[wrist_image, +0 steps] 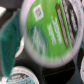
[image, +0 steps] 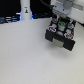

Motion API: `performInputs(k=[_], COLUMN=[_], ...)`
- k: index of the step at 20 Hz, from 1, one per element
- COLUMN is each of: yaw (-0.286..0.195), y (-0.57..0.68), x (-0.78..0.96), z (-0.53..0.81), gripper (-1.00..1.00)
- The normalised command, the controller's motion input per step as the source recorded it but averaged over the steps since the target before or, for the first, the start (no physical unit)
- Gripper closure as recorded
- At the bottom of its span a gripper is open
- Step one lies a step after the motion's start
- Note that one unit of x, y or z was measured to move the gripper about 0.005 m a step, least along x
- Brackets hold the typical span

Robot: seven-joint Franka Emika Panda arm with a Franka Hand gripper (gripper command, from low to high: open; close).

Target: Open the kcup holder, insert the kcup into the holder, and close the kcup holder

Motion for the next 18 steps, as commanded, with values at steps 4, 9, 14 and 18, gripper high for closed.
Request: performInputs(k=[4,9,14,18], yaw=[0.055,0.064,0.069,0.058], y=[0.04,-0.2,-0.42,-0.53], x=[0.17,0.34,0.44,0.46], z=[0.32,0.5,0.44,0.23], gripper=[-1.0,-1.0,-1.0,-1.0])
